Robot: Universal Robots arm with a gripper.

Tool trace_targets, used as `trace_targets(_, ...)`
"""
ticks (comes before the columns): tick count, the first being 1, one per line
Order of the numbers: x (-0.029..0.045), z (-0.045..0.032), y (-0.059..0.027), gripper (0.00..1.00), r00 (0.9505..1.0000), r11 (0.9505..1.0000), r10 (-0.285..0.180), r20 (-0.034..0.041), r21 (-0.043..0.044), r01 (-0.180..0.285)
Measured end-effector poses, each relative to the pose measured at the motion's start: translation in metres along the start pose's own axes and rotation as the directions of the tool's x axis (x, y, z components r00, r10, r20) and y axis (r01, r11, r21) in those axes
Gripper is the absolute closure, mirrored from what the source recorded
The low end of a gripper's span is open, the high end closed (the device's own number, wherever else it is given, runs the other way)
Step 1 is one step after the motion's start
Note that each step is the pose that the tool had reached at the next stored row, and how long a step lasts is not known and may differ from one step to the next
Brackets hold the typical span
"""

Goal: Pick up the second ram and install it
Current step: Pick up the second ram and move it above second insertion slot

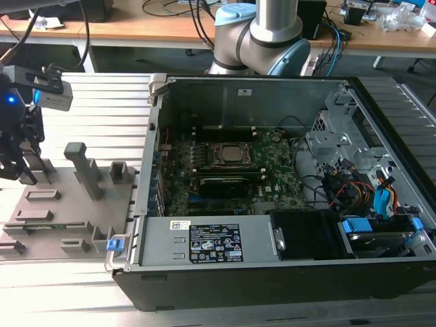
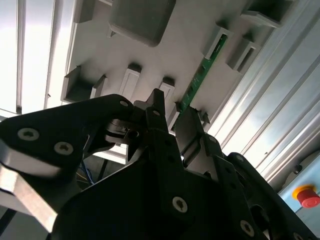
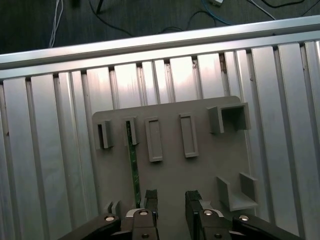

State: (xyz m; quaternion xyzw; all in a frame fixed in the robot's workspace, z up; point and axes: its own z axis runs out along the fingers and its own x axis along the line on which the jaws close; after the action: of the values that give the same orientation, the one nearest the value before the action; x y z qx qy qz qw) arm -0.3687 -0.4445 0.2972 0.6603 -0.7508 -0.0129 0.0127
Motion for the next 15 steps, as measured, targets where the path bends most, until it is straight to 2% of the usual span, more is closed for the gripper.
trace_targets(15, 0.0, 0.0121, -0.0004, 0.64, 1.0, 1.0, 0.0, -0.0001, -0.0001, 0.0)
